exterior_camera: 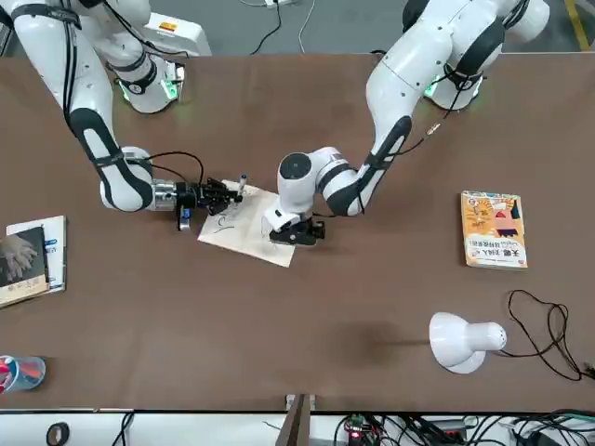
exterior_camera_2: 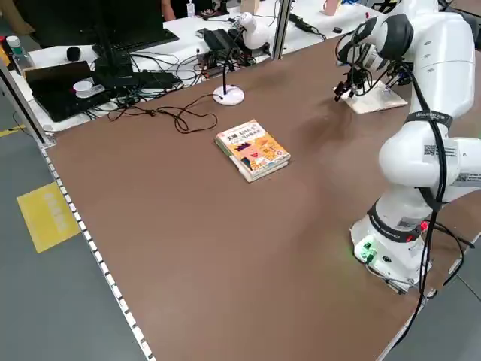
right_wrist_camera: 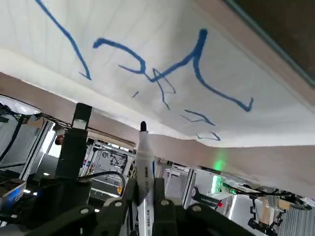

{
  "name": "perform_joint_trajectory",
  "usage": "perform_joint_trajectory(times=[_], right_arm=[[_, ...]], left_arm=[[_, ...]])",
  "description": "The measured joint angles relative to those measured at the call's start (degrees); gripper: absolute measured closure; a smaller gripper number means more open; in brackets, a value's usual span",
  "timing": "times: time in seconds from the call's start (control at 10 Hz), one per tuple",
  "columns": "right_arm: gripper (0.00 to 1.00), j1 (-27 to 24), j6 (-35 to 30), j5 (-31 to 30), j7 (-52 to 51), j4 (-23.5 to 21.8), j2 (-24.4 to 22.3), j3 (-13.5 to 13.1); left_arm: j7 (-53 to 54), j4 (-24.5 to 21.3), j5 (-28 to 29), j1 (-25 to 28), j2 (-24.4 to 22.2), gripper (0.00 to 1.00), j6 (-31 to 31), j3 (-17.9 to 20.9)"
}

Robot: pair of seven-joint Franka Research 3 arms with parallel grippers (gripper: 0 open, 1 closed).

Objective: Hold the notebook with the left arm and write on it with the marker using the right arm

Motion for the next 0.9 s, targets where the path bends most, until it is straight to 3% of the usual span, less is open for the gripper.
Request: perform_joint_trajectory(times=[0.9], right_arm=[[0.83,-0.06,0.81,0.00,-3.06,-0.15,0.81,-0.34]], left_arm=[[0.00,0.00,0.00,0.00,0.00,0.00,0.00,0.00]])
